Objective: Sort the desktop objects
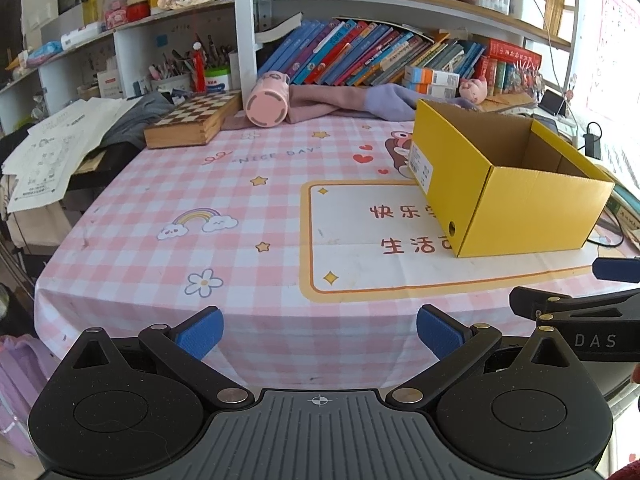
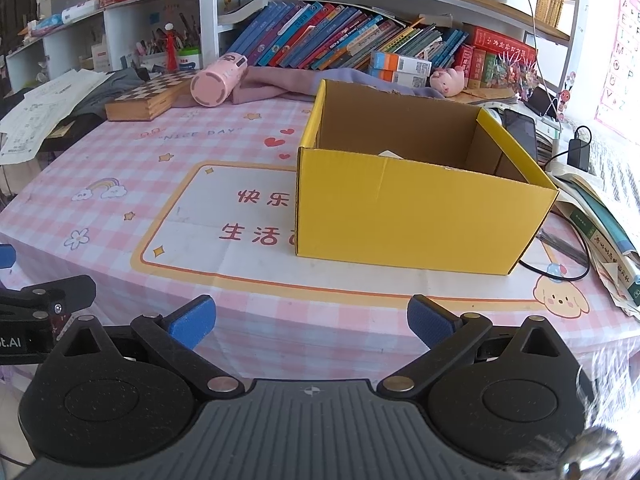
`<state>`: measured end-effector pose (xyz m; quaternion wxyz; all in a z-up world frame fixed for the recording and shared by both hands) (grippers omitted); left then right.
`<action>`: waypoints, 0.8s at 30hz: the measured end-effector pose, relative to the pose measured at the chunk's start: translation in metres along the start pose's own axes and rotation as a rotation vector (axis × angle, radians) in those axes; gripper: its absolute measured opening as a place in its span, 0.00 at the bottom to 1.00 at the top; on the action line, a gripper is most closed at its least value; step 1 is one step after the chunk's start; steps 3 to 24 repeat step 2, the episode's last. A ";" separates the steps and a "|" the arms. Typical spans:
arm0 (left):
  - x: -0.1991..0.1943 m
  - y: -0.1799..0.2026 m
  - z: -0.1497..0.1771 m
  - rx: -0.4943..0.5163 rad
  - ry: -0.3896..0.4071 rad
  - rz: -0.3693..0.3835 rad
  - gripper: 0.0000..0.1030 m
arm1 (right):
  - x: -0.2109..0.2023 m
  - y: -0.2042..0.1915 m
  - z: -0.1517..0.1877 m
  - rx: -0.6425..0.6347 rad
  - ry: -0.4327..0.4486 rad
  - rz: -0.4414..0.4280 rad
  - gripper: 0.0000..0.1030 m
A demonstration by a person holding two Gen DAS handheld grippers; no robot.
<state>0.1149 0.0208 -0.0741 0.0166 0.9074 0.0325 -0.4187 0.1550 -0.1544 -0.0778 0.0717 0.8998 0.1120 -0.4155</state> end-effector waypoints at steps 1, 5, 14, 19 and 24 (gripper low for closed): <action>0.001 -0.001 0.000 -0.001 -0.001 -0.002 1.00 | 0.001 -0.001 0.000 -0.002 -0.002 0.000 1.00; 0.001 -0.001 0.000 -0.002 -0.005 -0.006 1.00 | 0.001 -0.001 0.000 -0.003 -0.002 -0.002 1.00; 0.001 -0.001 0.000 -0.002 -0.005 -0.006 1.00 | 0.001 -0.001 0.000 -0.003 -0.002 -0.002 1.00; 0.001 -0.001 0.000 -0.002 -0.005 -0.006 1.00 | 0.001 -0.001 0.000 -0.003 -0.002 -0.002 1.00; 0.001 -0.001 0.000 -0.002 -0.005 -0.006 1.00 | 0.001 -0.001 0.000 -0.003 -0.002 -0.002 1.00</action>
Point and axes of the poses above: each gripper's, at about its wrist camera, not at the fingertips, and x roughly the way its jaws point, y to its right, z to its underside, the point moved 10 cm from there along x, roughly the way its jaws point, and after that the axes turned 7 degrees about -y, right-handed, at the moved point
